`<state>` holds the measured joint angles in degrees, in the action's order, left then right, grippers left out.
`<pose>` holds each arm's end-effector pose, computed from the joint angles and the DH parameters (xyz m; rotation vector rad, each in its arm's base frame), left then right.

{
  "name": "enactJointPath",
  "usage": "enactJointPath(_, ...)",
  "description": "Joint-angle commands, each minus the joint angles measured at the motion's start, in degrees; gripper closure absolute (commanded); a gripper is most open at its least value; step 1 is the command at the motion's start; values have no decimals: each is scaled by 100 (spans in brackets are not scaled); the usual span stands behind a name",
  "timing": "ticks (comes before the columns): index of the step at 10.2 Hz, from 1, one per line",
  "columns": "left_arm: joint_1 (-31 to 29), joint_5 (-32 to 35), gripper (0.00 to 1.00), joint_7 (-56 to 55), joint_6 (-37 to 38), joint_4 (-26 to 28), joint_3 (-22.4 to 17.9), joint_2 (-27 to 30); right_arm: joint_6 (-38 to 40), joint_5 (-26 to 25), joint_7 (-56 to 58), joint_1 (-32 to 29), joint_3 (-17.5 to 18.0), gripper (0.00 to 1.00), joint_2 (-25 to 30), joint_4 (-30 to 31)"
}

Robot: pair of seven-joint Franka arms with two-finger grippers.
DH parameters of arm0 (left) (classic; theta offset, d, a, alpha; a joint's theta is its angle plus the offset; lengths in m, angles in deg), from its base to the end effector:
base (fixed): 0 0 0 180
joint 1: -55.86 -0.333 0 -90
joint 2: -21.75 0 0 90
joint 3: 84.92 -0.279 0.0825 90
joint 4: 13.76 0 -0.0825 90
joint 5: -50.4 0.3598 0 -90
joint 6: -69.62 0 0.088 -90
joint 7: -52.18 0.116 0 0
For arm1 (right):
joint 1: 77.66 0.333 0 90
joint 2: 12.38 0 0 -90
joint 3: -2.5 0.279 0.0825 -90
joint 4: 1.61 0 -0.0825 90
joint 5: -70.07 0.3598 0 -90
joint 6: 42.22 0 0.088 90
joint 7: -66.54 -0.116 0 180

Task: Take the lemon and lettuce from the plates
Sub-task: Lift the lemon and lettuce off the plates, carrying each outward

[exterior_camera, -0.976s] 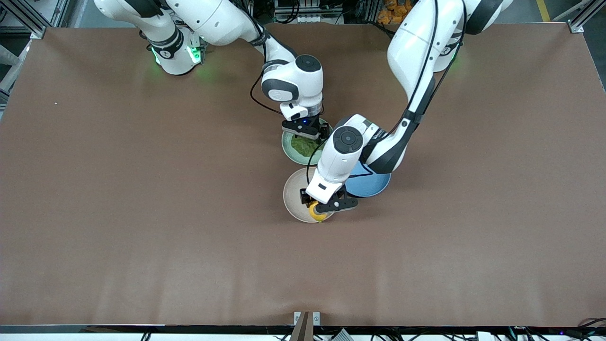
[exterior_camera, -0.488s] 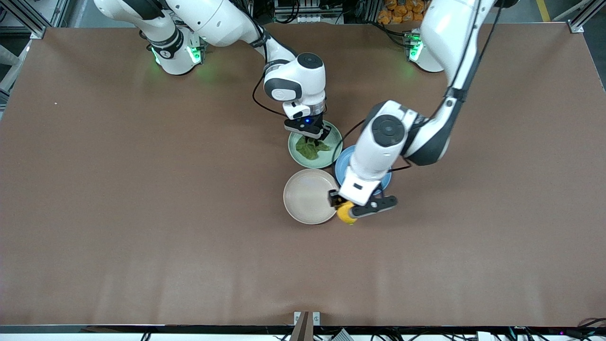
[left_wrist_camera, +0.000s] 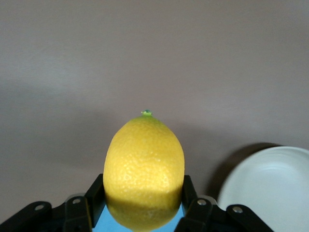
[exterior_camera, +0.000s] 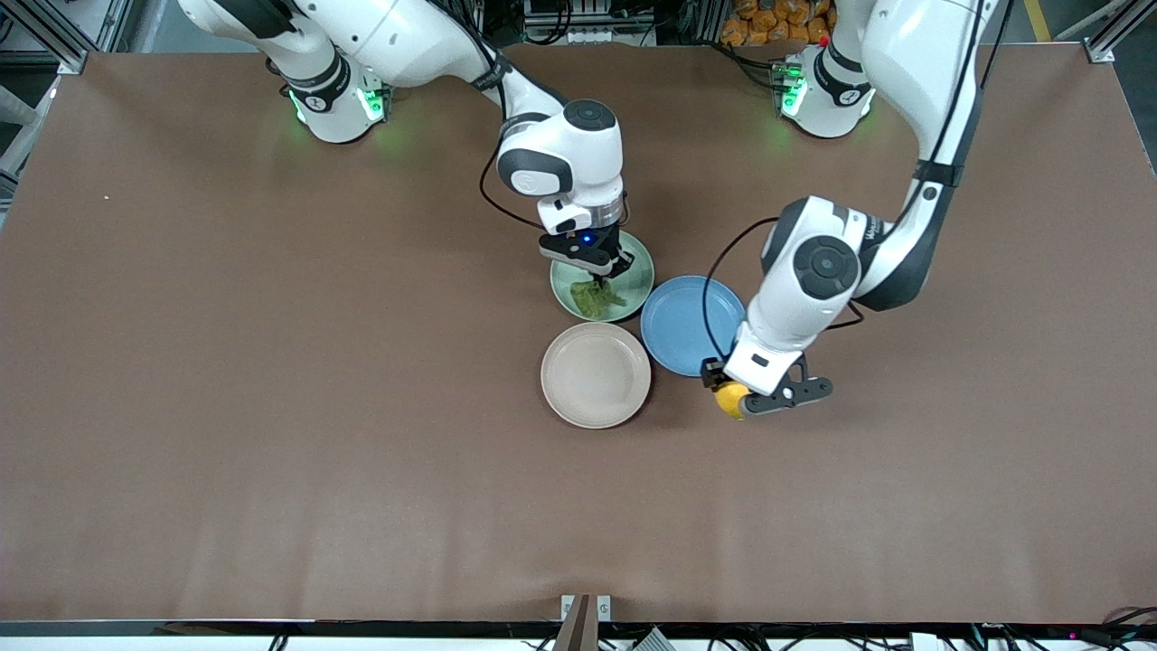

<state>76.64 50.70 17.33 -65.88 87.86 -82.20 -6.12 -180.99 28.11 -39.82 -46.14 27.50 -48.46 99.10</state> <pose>0.5815 -0.2505 0.2701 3.0563 0.3085 0.1280 0.3742 0.5160 0.2241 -2.9531 0.6434 -0.4230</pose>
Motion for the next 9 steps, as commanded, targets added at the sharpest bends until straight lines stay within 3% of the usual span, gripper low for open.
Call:
enactJointPath(1, -494, 5, 100, 687, -37, 280, 36, 151, 209, 1191, 1531, -610, 225, 100, 985, 483)
enactJointPath(3, -916, 5, 100, 1232, -29, 298, 44, 63, 778, 2399, 3281, -1110, 181, 100, 1444, 537)
enactJointPath(5, -1163, 5, 100, 1533, -37, 289, 44, -174, 1393, 2876, 4775, -1725, 6, 100, 1674, 537)
enactJointPath(7, -1269, 5, 100, 1551, -37, 289, 44, -210, 1467, 3246, 6479, -1955, -983, 100, 1666, 528)
enactJointPath(9, -1296, 5, 100, 1542, -37, 298, 44, -393, 1440, 3982, 8350, -2106, -2029, 100, 1578, 449)
